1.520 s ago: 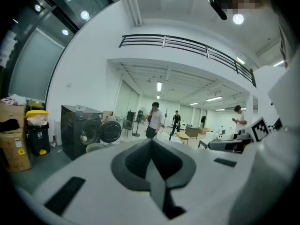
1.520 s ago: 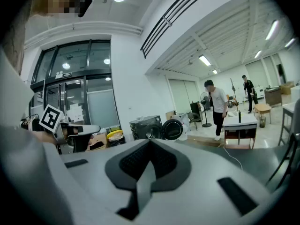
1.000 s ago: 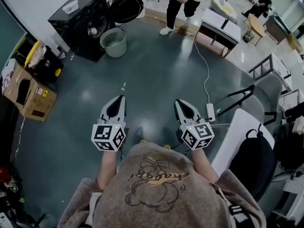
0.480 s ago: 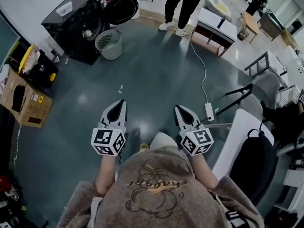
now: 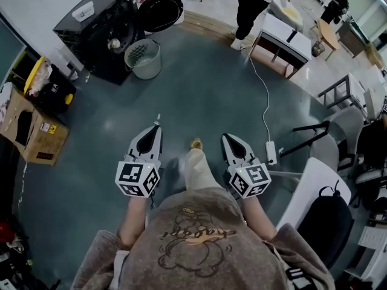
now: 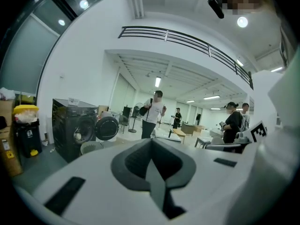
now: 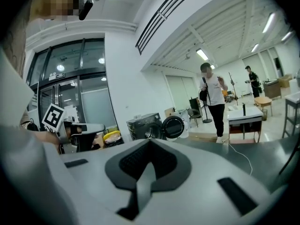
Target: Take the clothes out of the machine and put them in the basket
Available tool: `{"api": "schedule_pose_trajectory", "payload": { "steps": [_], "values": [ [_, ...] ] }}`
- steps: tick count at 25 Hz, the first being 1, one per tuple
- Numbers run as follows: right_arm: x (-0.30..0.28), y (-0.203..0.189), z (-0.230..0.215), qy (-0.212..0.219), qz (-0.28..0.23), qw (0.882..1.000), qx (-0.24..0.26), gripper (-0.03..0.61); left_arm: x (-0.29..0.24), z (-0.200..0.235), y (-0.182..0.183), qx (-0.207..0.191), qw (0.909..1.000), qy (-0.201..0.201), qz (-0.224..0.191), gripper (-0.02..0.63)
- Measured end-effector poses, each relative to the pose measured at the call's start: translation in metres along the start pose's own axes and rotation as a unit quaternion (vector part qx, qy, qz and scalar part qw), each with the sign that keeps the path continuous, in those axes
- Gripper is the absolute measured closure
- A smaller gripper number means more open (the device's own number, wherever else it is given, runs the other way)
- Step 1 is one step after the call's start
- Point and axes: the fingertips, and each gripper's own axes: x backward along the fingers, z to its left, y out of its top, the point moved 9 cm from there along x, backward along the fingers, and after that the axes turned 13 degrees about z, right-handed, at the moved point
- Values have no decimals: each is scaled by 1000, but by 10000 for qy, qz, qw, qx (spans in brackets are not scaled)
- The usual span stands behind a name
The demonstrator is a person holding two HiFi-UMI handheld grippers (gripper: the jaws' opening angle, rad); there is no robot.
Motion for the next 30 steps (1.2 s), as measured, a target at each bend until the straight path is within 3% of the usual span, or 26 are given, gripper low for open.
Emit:
{"api": "schedule_pose_trajectory", "payload": {
  "steps": [16,30],
  "values": [
    [-193,157,-131,488,45,9985,249,581,-188,89,129,134,9989,426,-155,607],
    [-320,226,-192,856,268,9952,385,581,-297,160,183,278,9968,710,-236,607]
  ]
}}
